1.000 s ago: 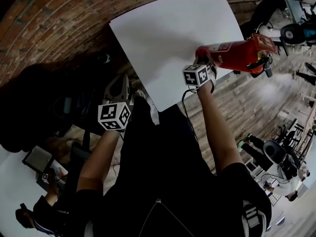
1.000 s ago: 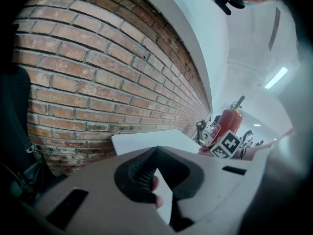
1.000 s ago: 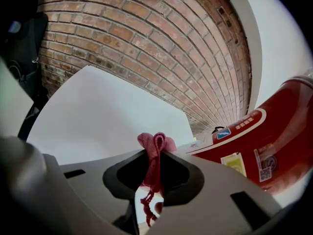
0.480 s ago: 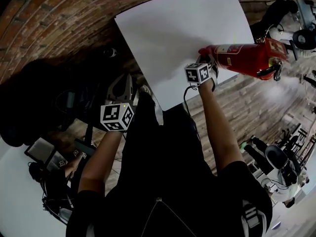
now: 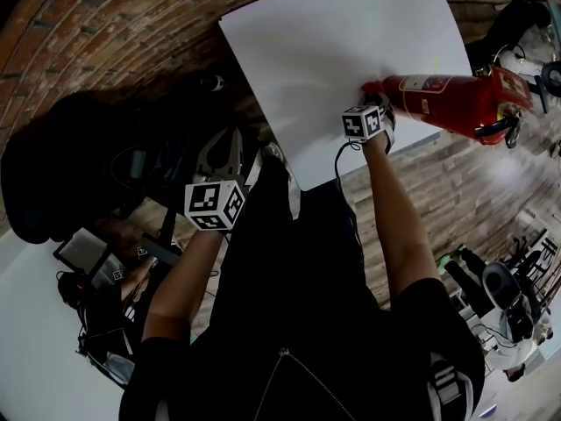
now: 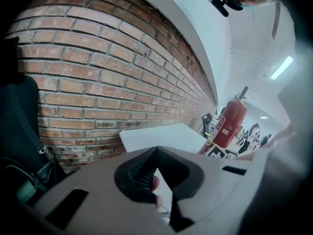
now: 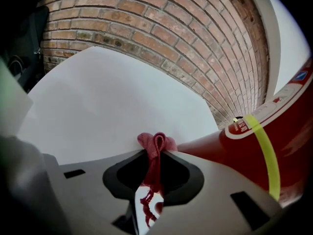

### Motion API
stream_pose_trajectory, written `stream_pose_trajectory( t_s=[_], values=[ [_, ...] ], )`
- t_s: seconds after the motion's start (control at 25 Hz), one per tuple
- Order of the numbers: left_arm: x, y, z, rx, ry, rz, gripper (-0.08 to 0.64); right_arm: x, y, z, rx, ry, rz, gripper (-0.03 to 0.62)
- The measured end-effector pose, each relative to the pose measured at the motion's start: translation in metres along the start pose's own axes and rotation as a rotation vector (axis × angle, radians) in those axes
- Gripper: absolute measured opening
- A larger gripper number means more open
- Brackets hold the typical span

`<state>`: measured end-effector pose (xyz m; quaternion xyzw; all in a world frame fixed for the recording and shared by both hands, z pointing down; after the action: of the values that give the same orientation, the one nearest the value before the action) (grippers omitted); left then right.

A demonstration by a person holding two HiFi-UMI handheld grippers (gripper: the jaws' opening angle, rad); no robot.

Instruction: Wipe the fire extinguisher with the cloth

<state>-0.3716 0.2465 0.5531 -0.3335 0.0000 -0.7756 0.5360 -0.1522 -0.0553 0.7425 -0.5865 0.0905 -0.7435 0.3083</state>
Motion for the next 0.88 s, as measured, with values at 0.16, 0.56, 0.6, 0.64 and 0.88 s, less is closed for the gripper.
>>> stream_pose_trajectory(
  t_s=[0.16, 0.56, 0.6, 0.64, 0.88],
  values=[
    [-0.003, 0.006, 0.001, 0.025, -0.006, 0.005, 0.028, 0.003, -0.006, 0.003, -0.047, 0.062, -0.017, 0.087],
    [0.001, 0.059, -0.027, 0.097, 0.05, 0.142, 0.028, -0.166, 0.03, -0.034, 0.114, 0.482, -0.153, 0.087],
    [0.004, 0.072, -0.034, 0.112, 0.064, 0.17, 0.028, -0.195, 0.039, -0.038, 0.14, 0.547, -0.166, 0.087],
    [0.005, 0.086, -0.04, 0.126, 0.077, 0.195, 0.028, -0.225, 0.048, -0.04, 0.166, 0.61, -0.183, 0.086],
    [-0.021, 0.186, -0.066, 0.155, 0.164, 0.289, 0.028, -0.361, 0.106, 0.002, 0.247, 0.835, -0.191, 0.086]
  ],
)
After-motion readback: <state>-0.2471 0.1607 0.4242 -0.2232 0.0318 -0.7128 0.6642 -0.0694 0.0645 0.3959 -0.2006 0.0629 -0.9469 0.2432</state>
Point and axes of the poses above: the fingertips, and each gripper's own axes: x forward along the fingers, y to its right, z out of its underside, the point moved 3 cm from there along -x, backward along the fingers, and after that the axes turned 1 degree about -x, right-handed, at the moved point
